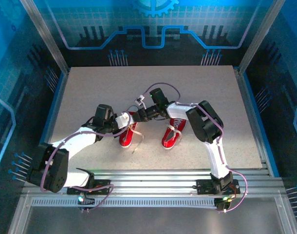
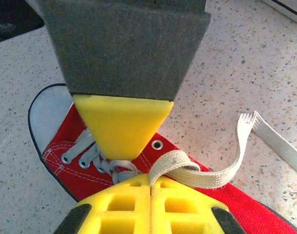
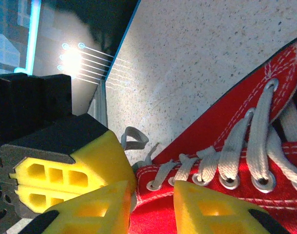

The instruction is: Tie the shoes

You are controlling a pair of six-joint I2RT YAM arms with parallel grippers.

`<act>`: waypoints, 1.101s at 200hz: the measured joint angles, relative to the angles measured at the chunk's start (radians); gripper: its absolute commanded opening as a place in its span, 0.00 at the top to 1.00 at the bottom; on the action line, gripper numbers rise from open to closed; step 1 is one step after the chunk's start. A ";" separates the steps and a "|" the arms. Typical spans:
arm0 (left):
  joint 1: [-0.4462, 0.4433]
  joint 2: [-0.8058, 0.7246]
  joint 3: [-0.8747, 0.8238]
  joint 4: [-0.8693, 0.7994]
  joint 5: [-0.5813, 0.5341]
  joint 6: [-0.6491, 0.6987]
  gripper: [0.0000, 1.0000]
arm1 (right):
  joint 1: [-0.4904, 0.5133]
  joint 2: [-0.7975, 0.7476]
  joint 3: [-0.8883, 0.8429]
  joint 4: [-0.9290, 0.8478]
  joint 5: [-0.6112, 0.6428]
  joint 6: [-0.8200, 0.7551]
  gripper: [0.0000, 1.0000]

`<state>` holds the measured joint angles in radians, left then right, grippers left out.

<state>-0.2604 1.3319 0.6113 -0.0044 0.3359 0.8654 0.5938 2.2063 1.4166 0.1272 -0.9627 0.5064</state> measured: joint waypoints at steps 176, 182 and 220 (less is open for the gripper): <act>-0.006 -0.013 -0.040 0.084 -0.045 -0.011 0.97 | 0.017 0.006 0.003 0.023 -0.019 0.098 0.80; -0.006 -0.013 -0.042 0.087 -0.048 -0.015 0.97 | 0.017 0.006 0.002 0.028 -0.023 0.109 0.87; -0.006 -0.013 -0.045 0.095 -0.060 -0.026 0.97 | 0.016 0.006 -0.024 0.111 -0.035 0.187 1.00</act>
<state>-0.2668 1.3190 0.5663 0.0906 0.2760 0.8394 0.6094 2.2124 1.3922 0.2382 -0.9977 0.6930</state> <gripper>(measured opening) 0.050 0.059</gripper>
